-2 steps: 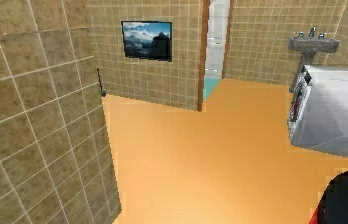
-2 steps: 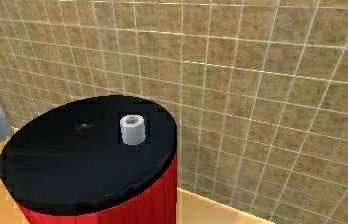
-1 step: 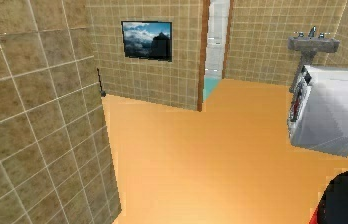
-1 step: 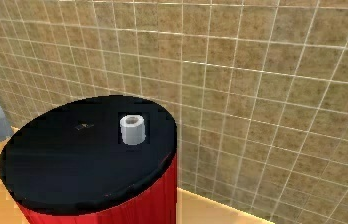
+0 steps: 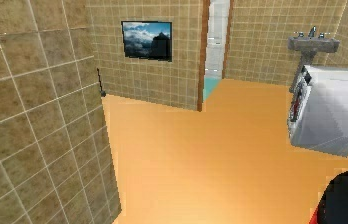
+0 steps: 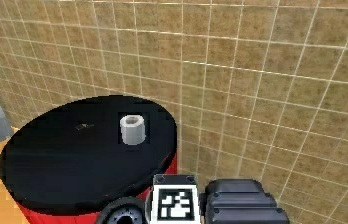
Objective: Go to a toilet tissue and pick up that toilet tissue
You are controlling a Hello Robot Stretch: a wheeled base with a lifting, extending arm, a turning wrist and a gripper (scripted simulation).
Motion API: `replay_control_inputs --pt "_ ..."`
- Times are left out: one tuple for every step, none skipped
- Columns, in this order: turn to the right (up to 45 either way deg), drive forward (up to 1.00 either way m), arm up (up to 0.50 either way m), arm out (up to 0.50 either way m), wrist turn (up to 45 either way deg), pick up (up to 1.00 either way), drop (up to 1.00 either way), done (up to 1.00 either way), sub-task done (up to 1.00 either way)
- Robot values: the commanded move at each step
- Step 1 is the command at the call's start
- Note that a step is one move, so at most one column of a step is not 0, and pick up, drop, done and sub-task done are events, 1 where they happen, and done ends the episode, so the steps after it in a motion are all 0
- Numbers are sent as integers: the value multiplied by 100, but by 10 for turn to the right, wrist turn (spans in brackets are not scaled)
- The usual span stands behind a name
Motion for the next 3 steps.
replay_control_inputs --pt "0 0 0 50 0 0 0 0 0" --pt "0 0 0 0 450 0 0 0 0" --pt "0 0 0 0 450 0 0 0 0"
